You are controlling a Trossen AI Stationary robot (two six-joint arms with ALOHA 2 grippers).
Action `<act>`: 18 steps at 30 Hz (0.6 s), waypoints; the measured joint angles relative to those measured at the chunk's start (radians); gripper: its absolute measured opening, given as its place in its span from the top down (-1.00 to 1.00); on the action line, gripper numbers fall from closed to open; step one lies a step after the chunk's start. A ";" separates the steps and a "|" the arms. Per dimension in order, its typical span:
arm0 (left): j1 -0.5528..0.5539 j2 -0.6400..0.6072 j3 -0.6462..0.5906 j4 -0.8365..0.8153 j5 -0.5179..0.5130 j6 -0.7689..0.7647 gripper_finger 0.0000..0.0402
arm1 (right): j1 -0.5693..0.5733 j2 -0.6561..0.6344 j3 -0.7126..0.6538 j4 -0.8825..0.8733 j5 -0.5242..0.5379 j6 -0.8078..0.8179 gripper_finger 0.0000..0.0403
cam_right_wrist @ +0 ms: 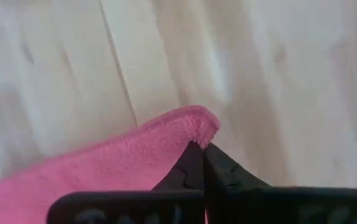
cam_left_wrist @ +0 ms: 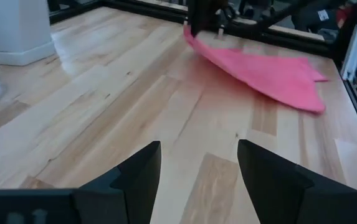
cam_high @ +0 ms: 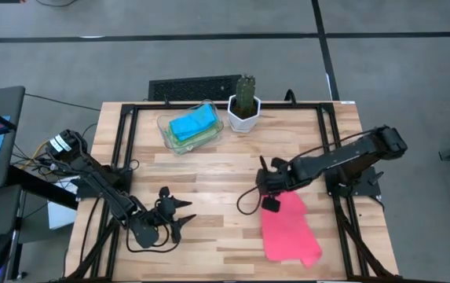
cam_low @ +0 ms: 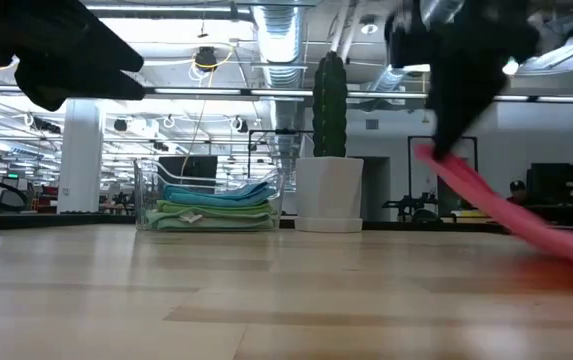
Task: Fold microfiber towels
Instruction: Fold the pink microfiber towel
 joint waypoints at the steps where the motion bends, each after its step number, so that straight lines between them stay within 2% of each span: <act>1: 0.004 0.000 0.000 0.008 -0.006 0.000 -0.03 | -0.002 -0.013 0.021 -0.002 0.030 0.011 0.95; 6: 0.036 0.020 0.000 0.110 -0.050 0.043 -0.03 | -0.039 -0.026 0.098 0.005 0.151 0.060 0.97; 8: 0.059 0.057 -0.001 0.167 -0.045 0.070 -0.03 | -0.068 -0.027 0.111 0.014 0.165 0.066 0.97; 14: 0.160 0.281 0.011 0.506 0.127 0.162 -0.03 | -0.161 -0.015 0.112 0.046 0.157 0.060 0.96; 18: 0.223 0.412 0.069 0.604 0.141 0.194 -0.03 | -0.192 -0.015 0.112 0.101 0.130 0.035 0.96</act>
